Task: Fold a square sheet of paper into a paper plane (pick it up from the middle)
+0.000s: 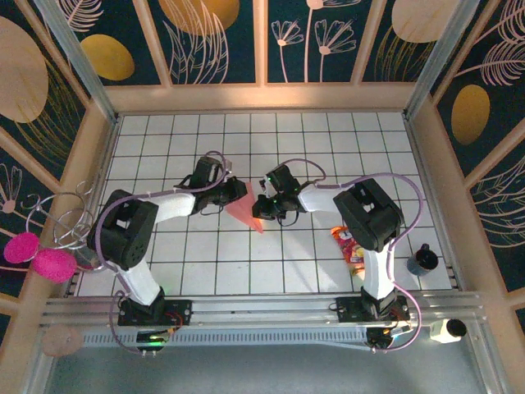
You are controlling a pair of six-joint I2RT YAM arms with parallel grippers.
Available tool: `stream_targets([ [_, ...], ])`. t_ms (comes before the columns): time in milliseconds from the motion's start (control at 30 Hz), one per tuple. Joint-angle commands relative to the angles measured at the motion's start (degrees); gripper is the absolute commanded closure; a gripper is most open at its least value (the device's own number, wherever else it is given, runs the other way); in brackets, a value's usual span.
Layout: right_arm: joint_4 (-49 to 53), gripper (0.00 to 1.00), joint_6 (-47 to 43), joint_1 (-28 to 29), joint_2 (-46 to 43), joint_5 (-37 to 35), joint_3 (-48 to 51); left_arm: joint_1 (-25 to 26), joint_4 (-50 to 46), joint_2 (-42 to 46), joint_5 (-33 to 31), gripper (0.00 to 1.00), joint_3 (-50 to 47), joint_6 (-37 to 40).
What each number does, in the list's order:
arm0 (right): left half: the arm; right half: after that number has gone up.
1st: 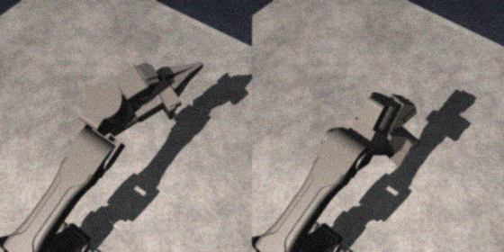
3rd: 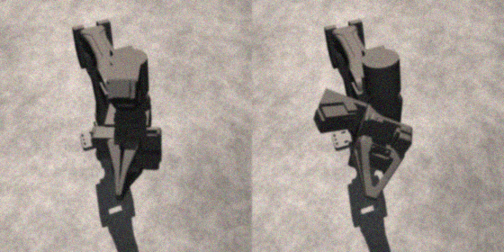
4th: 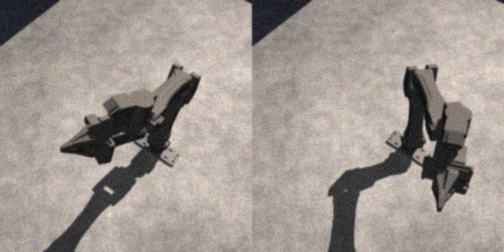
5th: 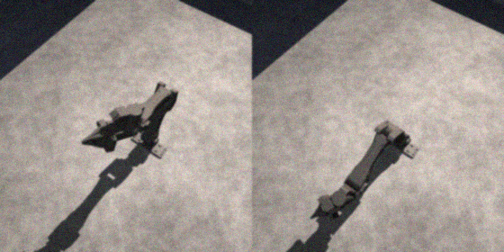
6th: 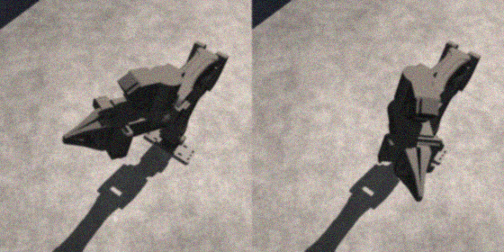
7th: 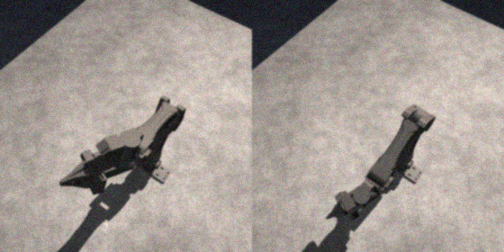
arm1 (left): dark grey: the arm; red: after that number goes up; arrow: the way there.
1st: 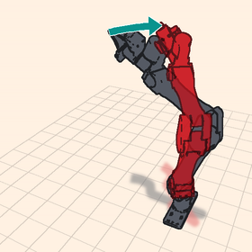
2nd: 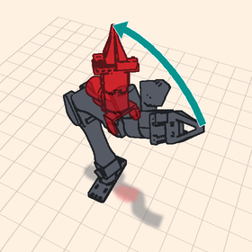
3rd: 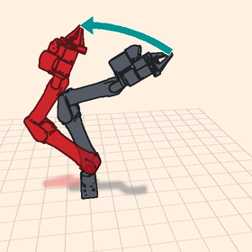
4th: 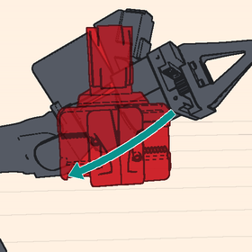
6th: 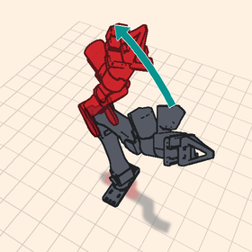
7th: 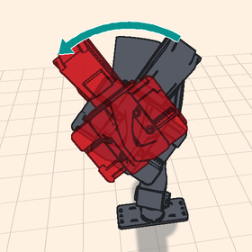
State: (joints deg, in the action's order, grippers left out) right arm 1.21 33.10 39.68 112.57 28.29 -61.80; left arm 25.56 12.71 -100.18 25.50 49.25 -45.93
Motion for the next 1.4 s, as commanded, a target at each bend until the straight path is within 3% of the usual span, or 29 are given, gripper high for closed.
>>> stream_targets([
  [0, 6.86, 0.95, -1.68, 0.05, 3.54, -5.35, 0.54, 1.62, 1.17, 0.54, 2.32, 0.88, -2.43, -2.20],
  [267, 8.76, 0.95, -2.34, 0.13, 4.39, -6.05, -0.43, 2.65, -0.05, -3.35, 2.43, 0.89, -1.22, -1.59],
  [600, 14.26, 0.96, -4.67, 0.75, 6.44, -9.92, -0.66, 2.23, -9.75, -8.28, -6.11, 0.89, 3.84, 2.58],
  [1000, 18.43, 0.97, -6.37, 0.44, 7.65, -15.88, 1.19, -5.50, -12.89, -14.39, -7.18, 0.88, 10.92, 7.18],
  [1367, 19.93, 0.97, -7.22, 0.57, 8.53, -18.98, 1.13, -10.47, -21.54, -21.48, -12.41, 0.86, 24.43, 14.34],
])
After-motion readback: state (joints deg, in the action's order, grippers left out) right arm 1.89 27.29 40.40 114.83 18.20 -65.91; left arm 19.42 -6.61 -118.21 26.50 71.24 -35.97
